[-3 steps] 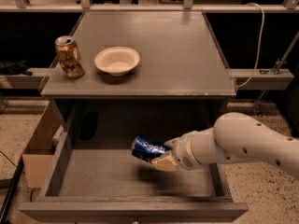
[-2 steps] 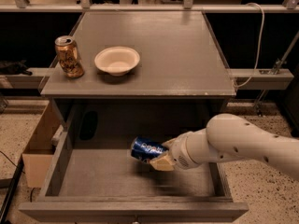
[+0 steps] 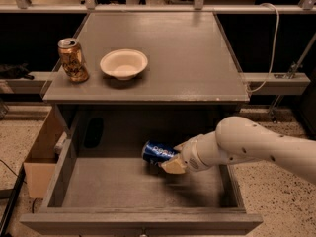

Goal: Place pepsi can into top drawer

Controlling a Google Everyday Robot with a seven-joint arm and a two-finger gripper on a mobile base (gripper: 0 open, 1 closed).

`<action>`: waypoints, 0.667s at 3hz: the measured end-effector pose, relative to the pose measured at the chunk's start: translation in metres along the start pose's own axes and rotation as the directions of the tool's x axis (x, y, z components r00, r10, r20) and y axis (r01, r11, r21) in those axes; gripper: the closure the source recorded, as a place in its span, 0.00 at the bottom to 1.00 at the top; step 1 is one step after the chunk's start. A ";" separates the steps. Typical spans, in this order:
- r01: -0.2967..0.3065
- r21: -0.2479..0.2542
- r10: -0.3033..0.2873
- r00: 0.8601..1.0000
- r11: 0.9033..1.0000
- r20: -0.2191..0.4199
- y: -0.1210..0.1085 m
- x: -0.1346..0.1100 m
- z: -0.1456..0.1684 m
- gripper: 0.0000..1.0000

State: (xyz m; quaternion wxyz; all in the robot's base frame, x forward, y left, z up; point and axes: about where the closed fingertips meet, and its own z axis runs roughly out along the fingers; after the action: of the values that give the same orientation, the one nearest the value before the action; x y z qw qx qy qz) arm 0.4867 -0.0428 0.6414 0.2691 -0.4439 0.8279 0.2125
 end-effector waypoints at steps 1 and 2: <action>-0.018 0.002 0.018 1.000 1.000 0.004 -0.009 0.008 0.009 1.00; -0.031 -0.008 0.031 1.000 1.000 0.004 -0.006 0.016 0.018 1.00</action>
Offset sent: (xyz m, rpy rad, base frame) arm -0.0008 -0.0026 -0.0392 0.0248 0.0375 -0.0275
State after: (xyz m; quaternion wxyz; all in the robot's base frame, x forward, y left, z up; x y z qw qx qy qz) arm 0.4893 -0.0454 0.6168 0.2657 -0.4318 0.8332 0.2207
